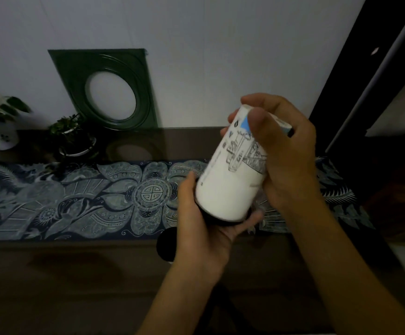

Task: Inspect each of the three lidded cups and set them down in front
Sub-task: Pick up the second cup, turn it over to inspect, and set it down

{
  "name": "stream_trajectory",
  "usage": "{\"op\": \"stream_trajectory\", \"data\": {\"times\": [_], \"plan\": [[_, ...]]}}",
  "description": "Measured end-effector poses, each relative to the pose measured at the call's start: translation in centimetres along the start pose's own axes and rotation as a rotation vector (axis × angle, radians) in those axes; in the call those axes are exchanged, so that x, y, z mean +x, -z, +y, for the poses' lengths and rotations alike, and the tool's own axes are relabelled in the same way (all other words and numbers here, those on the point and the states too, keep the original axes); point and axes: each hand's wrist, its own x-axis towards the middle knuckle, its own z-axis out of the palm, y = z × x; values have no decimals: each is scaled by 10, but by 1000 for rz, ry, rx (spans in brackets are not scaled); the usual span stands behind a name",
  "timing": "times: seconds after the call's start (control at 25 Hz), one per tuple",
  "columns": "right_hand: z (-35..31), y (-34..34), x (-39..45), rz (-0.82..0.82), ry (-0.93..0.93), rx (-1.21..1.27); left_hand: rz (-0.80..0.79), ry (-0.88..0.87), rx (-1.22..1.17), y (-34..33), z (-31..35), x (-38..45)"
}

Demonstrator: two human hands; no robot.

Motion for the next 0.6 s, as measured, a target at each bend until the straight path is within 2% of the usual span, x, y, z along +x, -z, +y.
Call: {"op": "stream_trajectory", "data": {"times": [0.08,0.12,0.16,0.2,0.24,0.36,0.4,0.44,0.48,0.52,0.6], "plan": [[4,-9,-5,141,-69,82,109,-443,154,2,-8,1],[5,-13,-7,172,-114,141,148,-588,238,4,-9,3],[5,-14,-8,178,-138,172,164,-625,273,5,-9,3],[3,-13,-8,160,-136,164,169,-562,259,6,-6,2],[1,-10,-6,120,-113,138,150,-427,203,6,-1,0],[-7,-4,0,-102,-45,78,-49,118,23,2,18,-6],[-9,-4,2,-141,-37,61,-93,222,-10,1,20,-7],[-9,-5,3,-128,-27,33,-100,243,-26,0,19,-7],[-5,-6,3,-74,-4,4,-87,188,-26,0,15,-5],[-2,-7,3,8,22,-26,-53,56,-1,1,10,-1],[3,-11,2,174,15,-31,40,-372,152,3,0,4]]}}
